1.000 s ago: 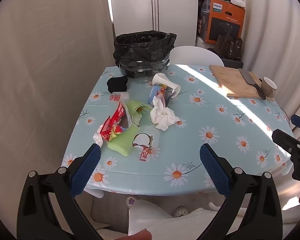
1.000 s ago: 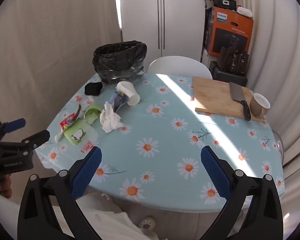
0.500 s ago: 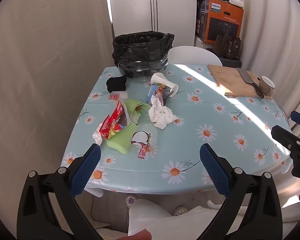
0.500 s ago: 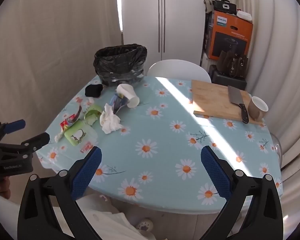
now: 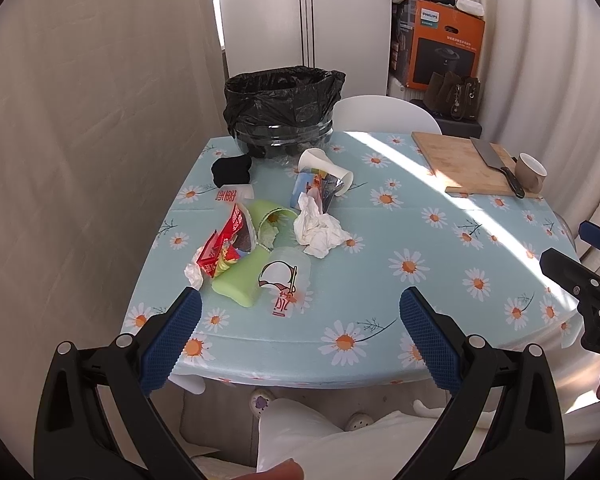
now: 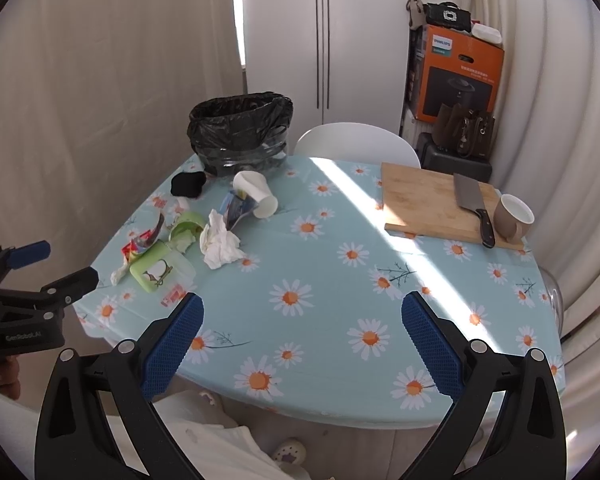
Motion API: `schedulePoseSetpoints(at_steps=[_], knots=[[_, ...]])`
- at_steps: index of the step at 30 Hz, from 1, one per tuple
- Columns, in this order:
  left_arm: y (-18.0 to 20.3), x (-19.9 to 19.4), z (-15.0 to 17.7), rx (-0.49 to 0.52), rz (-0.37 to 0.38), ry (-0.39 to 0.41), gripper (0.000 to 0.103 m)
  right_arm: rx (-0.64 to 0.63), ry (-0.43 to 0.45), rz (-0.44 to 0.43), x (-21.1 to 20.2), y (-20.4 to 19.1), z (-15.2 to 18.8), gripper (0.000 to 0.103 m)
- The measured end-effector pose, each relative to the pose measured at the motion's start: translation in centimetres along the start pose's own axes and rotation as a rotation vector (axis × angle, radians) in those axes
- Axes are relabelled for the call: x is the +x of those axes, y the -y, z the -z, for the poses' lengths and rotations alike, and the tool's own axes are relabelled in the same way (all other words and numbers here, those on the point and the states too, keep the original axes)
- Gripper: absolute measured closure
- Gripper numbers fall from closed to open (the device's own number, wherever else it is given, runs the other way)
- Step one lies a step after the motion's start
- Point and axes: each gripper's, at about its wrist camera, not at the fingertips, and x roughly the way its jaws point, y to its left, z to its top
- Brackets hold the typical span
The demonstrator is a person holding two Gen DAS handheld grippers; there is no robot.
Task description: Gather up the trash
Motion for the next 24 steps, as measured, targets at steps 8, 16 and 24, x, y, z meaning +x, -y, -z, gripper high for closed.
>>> schedulePoseSetpoints(at_steps=[8,16,24], knots=[[-0.13,-0.25,0.29,-0.013,0.016,-0.003,0.006,-0.003,0.004,-0.010,-0.13,0.20,0.27,0.008],[0.00,-0.67,0.50,-0.007,0.004,0.016,0.006,0.004,0.015,-0.002,-0.42,0.26,0.49,0.008],[-0.23,-0.81,0.53,-0.005,0.008,0.017,0.006,0.003,0.016,-0.009,-0.55,0.22,0.66,0.008]])
